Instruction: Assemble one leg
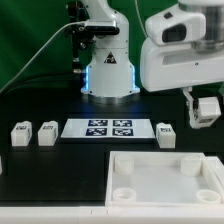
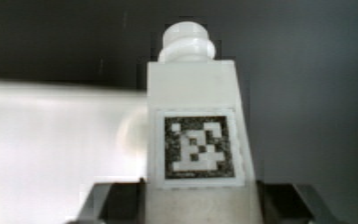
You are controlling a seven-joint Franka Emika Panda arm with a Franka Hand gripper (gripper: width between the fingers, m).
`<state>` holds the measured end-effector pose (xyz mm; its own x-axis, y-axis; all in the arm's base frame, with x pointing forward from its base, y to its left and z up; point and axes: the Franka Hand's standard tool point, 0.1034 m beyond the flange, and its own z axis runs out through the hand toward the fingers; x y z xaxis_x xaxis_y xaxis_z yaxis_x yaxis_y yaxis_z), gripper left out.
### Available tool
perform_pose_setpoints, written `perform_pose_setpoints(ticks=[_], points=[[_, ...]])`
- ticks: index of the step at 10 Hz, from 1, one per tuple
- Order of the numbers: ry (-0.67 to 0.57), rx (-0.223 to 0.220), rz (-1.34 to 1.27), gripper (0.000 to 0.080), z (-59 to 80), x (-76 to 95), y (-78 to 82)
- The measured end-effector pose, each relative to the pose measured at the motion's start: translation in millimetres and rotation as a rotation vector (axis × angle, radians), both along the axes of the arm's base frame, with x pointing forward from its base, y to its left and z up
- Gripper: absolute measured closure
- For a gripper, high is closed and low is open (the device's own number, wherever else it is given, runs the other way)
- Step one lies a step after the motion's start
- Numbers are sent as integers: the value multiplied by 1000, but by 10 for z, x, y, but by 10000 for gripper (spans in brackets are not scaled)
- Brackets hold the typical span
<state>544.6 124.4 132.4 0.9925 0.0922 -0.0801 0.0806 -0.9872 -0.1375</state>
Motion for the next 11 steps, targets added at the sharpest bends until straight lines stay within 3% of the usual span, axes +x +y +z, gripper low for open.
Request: perform_pose_setpoints(ticks=[1, 2, 3, 6, 7, 8, 9, 11], points=[[-140, 5, -7, 505, 148, 302, -74], [-220, -4, 4, 505, 238, 417, -42], [-342, -8, -7, 505, 343, 474, 62], [-599, 27, -35, 505, 312, 448, 49], [-659, 35, -40, 505, 304, 445, 50], [-626, 28, -31, 505, 256, 431, 39], [-638, 14, -6, 505, 287, 542, -40], [-675, 6, -7, 505, 341, 940, -192]])
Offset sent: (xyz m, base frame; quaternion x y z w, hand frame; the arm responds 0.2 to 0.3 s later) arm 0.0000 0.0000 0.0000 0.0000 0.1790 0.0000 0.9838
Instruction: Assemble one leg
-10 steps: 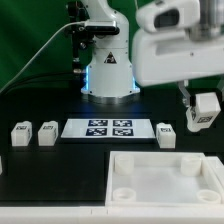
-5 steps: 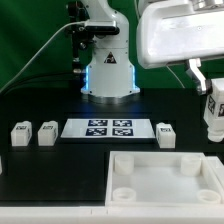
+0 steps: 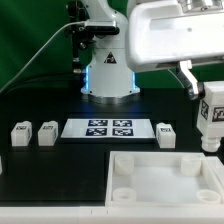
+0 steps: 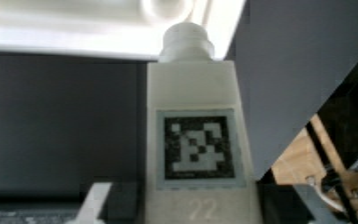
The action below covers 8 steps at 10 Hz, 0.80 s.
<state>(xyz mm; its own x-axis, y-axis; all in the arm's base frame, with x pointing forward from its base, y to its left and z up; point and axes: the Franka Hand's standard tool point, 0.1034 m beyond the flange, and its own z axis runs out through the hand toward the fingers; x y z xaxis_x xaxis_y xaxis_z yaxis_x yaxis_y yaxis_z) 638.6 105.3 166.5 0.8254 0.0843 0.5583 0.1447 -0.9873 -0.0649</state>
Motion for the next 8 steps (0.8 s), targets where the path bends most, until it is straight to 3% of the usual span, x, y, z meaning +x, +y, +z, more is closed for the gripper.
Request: perform_pose_setpoints(ticks=[1, 3, 5, 8], points=[[-8, 3, -3, 505, -71, 56, -11], [-17, 13, -5, 505, -354, 7, 70], [-12, 13, -6, 505, -530, -36, 75], [-4, 11, 1, 505, -605, -120, 110]])
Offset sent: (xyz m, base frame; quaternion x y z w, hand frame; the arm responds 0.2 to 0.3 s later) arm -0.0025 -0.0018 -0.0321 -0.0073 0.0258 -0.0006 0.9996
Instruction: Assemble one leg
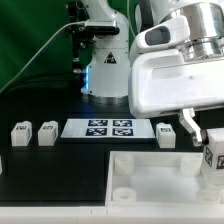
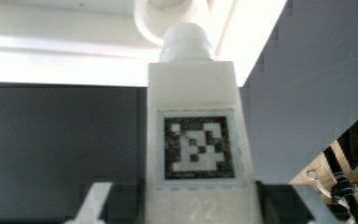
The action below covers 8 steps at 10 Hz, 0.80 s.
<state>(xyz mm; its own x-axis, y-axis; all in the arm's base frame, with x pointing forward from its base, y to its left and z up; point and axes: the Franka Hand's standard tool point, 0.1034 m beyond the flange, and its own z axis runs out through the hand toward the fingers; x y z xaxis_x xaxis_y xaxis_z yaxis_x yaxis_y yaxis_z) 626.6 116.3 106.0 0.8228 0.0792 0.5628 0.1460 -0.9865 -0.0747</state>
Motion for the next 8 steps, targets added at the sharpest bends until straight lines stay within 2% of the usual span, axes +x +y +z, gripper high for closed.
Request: perform_pose_setpoints(ticks=[3, 6, 8], points=[[10, -6, 4, 505, -54, -65, -18], [4, -10, 4, 505, -73, -51, -54], [10, -10, 5, 505, -149, -72, -48]])
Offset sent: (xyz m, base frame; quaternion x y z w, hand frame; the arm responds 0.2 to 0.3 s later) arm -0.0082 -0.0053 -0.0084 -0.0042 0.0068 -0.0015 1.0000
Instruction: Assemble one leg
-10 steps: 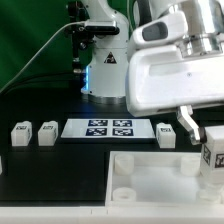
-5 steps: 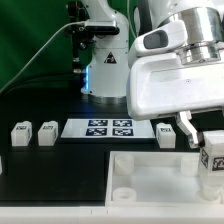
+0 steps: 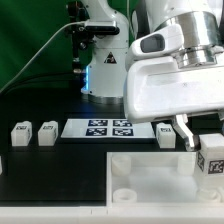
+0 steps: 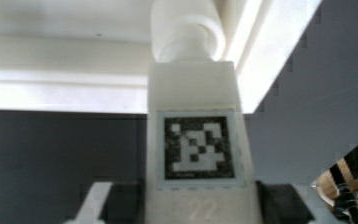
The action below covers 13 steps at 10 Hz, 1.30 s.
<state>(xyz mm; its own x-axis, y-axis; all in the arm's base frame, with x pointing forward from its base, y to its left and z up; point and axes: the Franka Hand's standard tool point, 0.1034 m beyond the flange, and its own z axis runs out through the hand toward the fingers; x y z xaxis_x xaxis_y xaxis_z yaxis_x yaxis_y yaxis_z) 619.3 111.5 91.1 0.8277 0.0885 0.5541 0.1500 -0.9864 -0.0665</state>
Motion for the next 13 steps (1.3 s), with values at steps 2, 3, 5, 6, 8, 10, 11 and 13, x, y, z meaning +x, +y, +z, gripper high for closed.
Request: perform_pose_setpoints(ticks=[2, 3, 5, 6, 8, 10, 11, 13], points=[[-28, 3, 0, 505, -93, -26, 35], [-38, 5, -1, 505, -96, -26, 50], [-48, 8, -13, 505, -99, -33, 49], [-37, 10, -20, 505, -95, -25, 48], [-19, 11, -28, 505, -106, -23, 42], [-9, 11, -26, 217, -125, -34, 43], [-9, 11, -26, 217, -126, -34, 43], [-9, 11, -26, 163, -129, -36, 43]])
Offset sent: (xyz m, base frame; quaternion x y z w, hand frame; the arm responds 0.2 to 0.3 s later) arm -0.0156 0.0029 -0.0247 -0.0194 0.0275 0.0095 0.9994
